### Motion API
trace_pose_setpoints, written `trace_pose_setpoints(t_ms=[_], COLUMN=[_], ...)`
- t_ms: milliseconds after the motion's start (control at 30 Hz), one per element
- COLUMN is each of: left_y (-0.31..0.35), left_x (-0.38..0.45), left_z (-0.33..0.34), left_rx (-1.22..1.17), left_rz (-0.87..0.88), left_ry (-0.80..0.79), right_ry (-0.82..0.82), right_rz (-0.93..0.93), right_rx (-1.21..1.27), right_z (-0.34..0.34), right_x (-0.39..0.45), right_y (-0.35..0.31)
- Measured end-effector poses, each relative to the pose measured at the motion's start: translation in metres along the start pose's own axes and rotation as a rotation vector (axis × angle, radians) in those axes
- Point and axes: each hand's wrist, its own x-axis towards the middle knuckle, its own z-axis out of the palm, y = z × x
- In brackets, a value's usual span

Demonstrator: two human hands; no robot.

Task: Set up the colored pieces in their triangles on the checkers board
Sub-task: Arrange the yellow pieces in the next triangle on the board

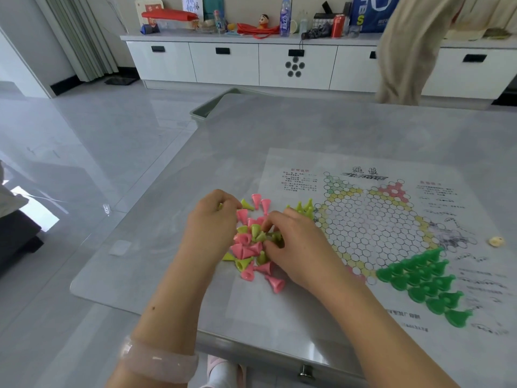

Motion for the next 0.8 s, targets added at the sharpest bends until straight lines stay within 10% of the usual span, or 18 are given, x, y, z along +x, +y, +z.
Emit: trace_pose_setpoints(t_ms=[433, 800], left_y=[0.019, 0.013], left_x=[-0.023, -0.015], left_z=[0.019, 0.018], left_rx=[-1.157, -1.026], left_rz=[-0.497, -0.507], left_ry=[-0.431, -0.462], right_ry=[0.14, 0.239], right_rz=[-0.061, -0.086], right_rx=[0.467, 0.36], right_z=[-0.032, -0.034], right_x=[-0.001, -0.003], right_y=[-0.029, -0.019])
